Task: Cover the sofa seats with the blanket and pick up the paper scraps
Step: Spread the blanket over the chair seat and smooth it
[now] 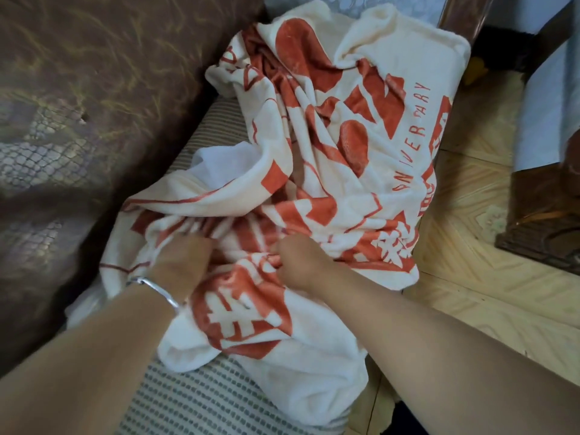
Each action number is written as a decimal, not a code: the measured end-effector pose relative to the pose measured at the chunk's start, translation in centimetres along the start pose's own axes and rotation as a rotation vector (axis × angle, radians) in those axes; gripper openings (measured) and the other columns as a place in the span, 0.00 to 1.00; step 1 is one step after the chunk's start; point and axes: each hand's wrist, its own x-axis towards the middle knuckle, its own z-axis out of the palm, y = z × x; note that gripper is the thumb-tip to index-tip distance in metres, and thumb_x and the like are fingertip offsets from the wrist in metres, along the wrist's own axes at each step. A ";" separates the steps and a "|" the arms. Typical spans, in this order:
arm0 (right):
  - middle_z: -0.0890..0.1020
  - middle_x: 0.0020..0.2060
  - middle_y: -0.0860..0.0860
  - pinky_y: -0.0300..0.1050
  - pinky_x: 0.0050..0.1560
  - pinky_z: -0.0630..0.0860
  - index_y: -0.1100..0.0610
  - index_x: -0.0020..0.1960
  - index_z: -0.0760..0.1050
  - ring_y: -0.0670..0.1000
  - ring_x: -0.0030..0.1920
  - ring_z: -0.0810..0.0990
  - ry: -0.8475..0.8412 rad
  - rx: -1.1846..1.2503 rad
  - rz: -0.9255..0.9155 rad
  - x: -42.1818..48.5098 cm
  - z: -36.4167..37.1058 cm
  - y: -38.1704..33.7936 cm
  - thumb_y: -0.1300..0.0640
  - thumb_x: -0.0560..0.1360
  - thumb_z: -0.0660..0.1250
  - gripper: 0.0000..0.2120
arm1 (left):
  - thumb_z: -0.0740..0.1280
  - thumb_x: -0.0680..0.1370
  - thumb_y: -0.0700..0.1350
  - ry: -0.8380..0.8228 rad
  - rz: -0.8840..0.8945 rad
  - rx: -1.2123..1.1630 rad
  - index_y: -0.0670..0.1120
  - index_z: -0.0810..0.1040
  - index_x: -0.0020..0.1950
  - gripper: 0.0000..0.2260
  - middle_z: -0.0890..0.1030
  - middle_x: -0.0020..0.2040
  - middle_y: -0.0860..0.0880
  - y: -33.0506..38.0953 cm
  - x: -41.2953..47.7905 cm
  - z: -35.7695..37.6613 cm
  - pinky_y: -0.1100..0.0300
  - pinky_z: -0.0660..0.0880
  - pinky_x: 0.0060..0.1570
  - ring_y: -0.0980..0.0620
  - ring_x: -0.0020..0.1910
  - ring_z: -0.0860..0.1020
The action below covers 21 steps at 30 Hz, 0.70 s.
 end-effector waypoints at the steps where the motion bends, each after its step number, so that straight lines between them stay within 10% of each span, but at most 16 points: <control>1: 0.81 0.51 0.62 0.45 0.47 0.72 0.58 0.44 0.79 0.59 0.53 0.79 -0.028 0.096 -0.015 -0.1 0.1 -0.9 0.49 0.76 0.60 0.15 | 0.53 0.79 0.54 0.033 -0.048 0.048 0.43 0.70 0.69 0.24 0.69 0.70 0.38 -1.8 0.1 -0.2 0.55 0.64 0.70 0.43 0.68 0.69; 4: 0.79 0.48 0.59 0.44 0.39 0.70 0.60 0.45 0.76 0.57 0.49 0.77 -0.257 0.183 -0.015 0.1 1.2 -2.7 0.51 0.76 0.61 0.12 | 0.54 0.79 0.53 -0.006 -0.214 0.249 0.44 0.69 0.70 0.22 0.71 0.66 0.39 -7.0 -0.1 0.4 0.46 0.66 0.68 0.38 0.65 0.70; 7: 0.77 0.57 0.57 0.46 0.51 0.74 0.59 0.58 0.75 0.59 0.58 0.76 -0.137 0.162 0.142 0.2 2.1 -2.5 0.52 0.77 0.59 0.15 | 0.53 0.79 0.55 0.037 -0.290 0.196 0.50 0.63 0.73 0.22 0.66 0.71 0.43 -7.6 -0.5 0.2 0.47 0.61 0.69 0.39 0.69 0.65; 12: 0.78 0.59 0.60 0.47 0.58 0.74 0.63 0.59 0.76 0.59 0.60 0.77 0.059 0.152 0.346 -0.3 0.0 0.5 0.61 0.77 0.57 0.14 | 0.58 0.77 0.42 0.529 0.190 -0.335 0.41 0.78 0.54 0.12 0.79 0.52 0.41 0.4 -2.9 -1.3 0.49 0.75 0.54 0.41 0.51 0.77; 15: 0.81 0.46 0.61 0.48 0.53 0.79 0.61 0.48 0.76 0.59 0.50 0.82 0.007 0.423 0.329 -1.0 -1.7 2.0 0.63 0.78 0.57 0.09 | 0.64 0.76 0.49 0.262 0.302 -0.490 0.46 0.76 0.48 0.07 0.80 0.46 0.49 4.9 -5.7 -0.1 0.53 0.76 0.49 0.49 0.47 0.79; 19: 0.79 0.51 0.54 0.45 0.51 0.73 0.60 0.55 0.77 0.55 0.53 0.77 -0.313 0.269 0.222 -2.4 -2.0 2.2 0.54 0.76 0.63 0.13 | 0.61 0.70 0.67 -0.048 0.199 -0.138 0.45 0.51 0.75 0.43 0.53 0.75 0.49 7.3 -7.9 4.8 0.49 0.55 0.74 0.47 0.76 0.52; 21: 0.77 0.58 0.54 0.46 0.58 0.72 0.57 0.57 0.77 0.55 0.59 0.75 -0.392 0.069 0.132 -3.0 -0.5 1.9 0.53 0.74 0.67 0.14 | 0.63 0.74 0.58 -0.016 0.117 -0.098 0.46 0.41 0.77 0.42 0.48 0.77 0.49 7.6 -7.9 6.1 0.50 0.45 0.77 0.47 0.77 0.44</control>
